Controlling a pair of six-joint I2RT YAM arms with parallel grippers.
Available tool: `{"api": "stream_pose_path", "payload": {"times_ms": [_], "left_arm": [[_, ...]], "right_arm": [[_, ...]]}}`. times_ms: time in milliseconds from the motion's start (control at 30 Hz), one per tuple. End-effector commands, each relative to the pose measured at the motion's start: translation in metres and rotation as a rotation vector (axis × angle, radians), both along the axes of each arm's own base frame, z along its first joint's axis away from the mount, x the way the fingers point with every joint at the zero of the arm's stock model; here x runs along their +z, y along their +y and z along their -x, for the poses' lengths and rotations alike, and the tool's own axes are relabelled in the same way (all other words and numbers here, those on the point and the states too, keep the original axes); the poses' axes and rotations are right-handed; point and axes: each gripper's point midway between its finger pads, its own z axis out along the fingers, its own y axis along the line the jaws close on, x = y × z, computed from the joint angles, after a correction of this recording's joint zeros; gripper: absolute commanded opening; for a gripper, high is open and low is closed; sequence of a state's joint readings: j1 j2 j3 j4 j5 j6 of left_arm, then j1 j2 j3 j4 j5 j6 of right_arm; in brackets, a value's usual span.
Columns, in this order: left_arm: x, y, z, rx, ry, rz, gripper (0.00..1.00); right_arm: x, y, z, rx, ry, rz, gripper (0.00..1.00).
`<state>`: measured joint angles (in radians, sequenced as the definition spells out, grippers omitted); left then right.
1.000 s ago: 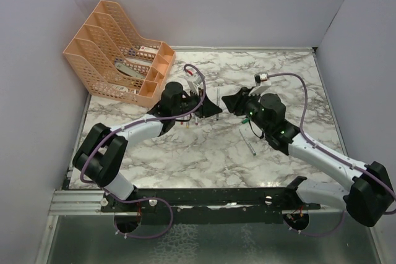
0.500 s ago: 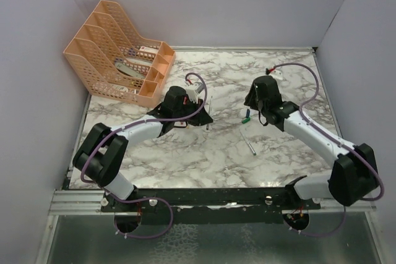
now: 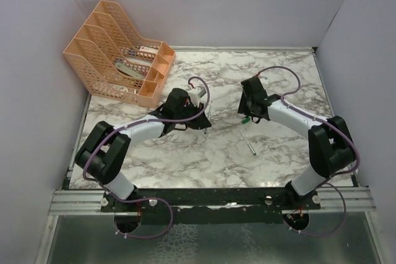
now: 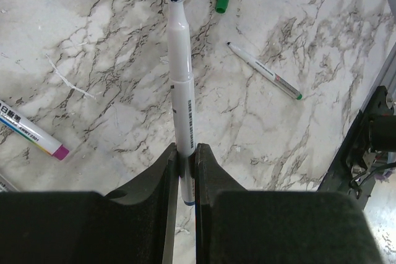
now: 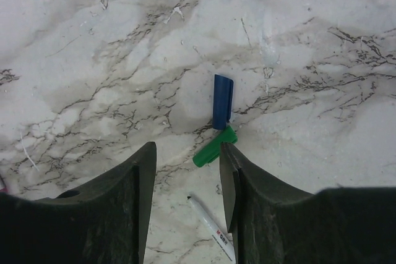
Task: Insert the pens into the pen caps
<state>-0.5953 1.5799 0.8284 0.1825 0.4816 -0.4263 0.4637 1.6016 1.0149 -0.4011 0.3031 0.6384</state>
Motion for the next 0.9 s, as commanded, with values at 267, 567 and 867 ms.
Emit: {"api": "stream_pose_path", "payload": {"times_ms": [267, 567, 867], "left_arm": [[0.002, -0.014, -0.007, -0.075, -0.020, 0.002, 0.00], [-0.002, -0.016, -0.006, -0.092, -0.008, 0.002, 0.00], [-0.002, -0.018, -0.007, -0.098, -0.007, 0.003, 0.00]], "right_arm": [[-0.018, -0.004, -0.023, -0.041, 0.027, 0.096, 0.45], [-0.024, -0.013, -0.030, -0.066, 0.039, 0.125, 0.45], [-0.042, -0.024, -0.025, -0.088, 0.086, 0.140, 0.45]]}}
